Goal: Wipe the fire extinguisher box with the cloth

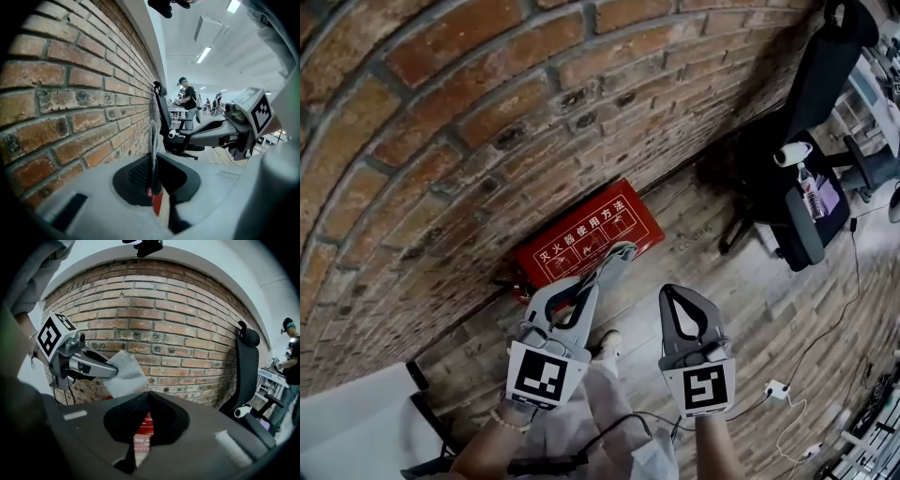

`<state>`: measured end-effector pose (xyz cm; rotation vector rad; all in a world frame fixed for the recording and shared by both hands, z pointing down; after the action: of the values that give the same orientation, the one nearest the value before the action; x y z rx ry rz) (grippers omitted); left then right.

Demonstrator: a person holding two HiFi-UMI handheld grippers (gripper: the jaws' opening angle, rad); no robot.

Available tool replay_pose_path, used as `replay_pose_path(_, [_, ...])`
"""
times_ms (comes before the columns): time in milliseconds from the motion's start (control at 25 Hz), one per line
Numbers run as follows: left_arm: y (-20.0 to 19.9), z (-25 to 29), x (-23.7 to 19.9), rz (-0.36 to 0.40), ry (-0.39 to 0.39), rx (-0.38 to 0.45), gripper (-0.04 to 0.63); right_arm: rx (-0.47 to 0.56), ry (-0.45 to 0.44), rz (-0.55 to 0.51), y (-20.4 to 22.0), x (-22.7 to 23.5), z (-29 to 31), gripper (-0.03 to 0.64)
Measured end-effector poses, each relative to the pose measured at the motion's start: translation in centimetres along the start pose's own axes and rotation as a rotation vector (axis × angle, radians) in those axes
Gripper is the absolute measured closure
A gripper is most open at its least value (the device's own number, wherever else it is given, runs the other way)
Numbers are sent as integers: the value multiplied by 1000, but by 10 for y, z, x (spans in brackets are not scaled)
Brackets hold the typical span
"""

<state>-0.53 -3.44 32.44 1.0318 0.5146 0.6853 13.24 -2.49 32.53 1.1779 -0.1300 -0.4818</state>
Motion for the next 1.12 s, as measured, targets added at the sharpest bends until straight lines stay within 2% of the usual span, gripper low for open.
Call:
replay_pose_path(440, [31,65,-41,-123,-41,5,584,-54,-15,4,43,2,27,606])
replay_pose_path(1120, [67,165,-89,-228,-56,-43,584,-93,18,19,71,22,45,606])
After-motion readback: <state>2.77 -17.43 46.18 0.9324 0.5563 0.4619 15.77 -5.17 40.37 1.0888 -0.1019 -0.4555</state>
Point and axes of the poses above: the fingertips, and each gripper's own axes: z forward along the fingers, x to its right, y out of its underside, the point moved 4 cm from there along -z, backward along the fingers, and after that the axes turned 10 degrees about y, right-handed, at the moved point
